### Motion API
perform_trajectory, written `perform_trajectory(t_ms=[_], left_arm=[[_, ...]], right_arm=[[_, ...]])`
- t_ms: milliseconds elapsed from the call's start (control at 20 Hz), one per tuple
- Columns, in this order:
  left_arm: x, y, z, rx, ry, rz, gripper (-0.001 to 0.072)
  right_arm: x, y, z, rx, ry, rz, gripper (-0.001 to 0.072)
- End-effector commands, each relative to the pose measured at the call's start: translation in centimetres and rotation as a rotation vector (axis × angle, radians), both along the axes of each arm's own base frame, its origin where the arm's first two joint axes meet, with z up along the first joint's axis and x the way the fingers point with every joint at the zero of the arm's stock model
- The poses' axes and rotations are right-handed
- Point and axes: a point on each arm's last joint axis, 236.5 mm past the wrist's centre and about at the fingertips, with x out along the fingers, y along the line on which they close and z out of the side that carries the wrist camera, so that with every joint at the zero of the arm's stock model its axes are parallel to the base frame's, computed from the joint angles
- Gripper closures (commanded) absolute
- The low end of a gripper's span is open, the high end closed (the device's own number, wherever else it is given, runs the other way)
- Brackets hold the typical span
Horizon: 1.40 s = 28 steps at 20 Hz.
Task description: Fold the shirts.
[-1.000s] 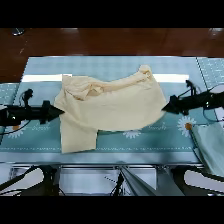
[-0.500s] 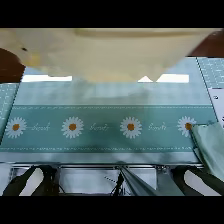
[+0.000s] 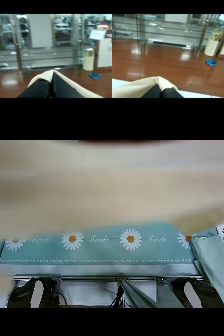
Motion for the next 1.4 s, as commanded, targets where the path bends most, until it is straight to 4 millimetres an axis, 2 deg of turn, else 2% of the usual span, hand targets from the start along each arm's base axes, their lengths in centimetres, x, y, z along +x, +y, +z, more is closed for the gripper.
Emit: perform_trajectory(t_ms=[0,50,150,250,350,450,600,700,800,950,1100,1250,1350], left_arm=[[-3.3,3.6,-1.4,0.016,0.025,0.131,0.0688],[-2.5,4.7,-2.4,0.0,0.063,0.147,0.0688],[0.1,6.4,-5.9,0.004,0.188,0.178,0.0688],[4.1,7.0,-11.3,-0.009,0.359,0.17,0.0688],[8.5,6.3,-17.5,-0.042,0.536,0.11,0.0688],[12.7,4.9,-23.4,-0.096,0.687,0.028,0.0688],[19.1,4.5,-30.3,-0.183,0.828,-0.021,0.0688],[23.0,4.5,-34.1,-0.245,0.918,-0.037,0.0688],[27.4,4.2,-37.6,-0.329,0.962,-0.059,0.0688],[32.3,4.2,-42.6,-0.464,1.01,-0.058,0.0688],[35.9,4.2,-46.2,-0.541,1.059,-0.053,0.0688],[38.4,4.0,-48.4,-0.575,1.097,-0.063,0.0688],[38.7,3.7,-50.2,-0.589,1.145,-0.063,0.0687]], right_arm=[[-3.7,-0.6,-0.6,-0.005,-0.01,-0.069,0.0688],[-3.3,-0.7,-1.4,-0.001,0.018,-0.069,0.0688],[-1.4,-1.2,-4.7,0.017,0.133,-0.065,0.0689],[1.5,-1.4,-9.2,0.056,0.276,-0.042,0.0689],[4.3,-0.9,-15.3,0.115,0.445,0.012,0.0688],[6.8,0.2,-20.2,0.176,0.545,0.087,0.0688],[12.1,0.2,-26.9,0.286,0.626,0.131,0.0689],[16.0,-0.3,-31.2,0.338,0.694,0.141,0.0688],[20.7,-1.0,-35.1,0.36,0.748,0.127,0.0688],[27.5,-1.5,-41.0,0.41,0.834,0.099,0.0689],[33.4,-1.9,-44.5,0.494,0.893,0.1,0.0688],[37.2,-1.7,-46.9,0.559,0.954,0.113,0.0689],[38.2,-1.4,-48.0,0.593,0.975,0.126,0.0689]])
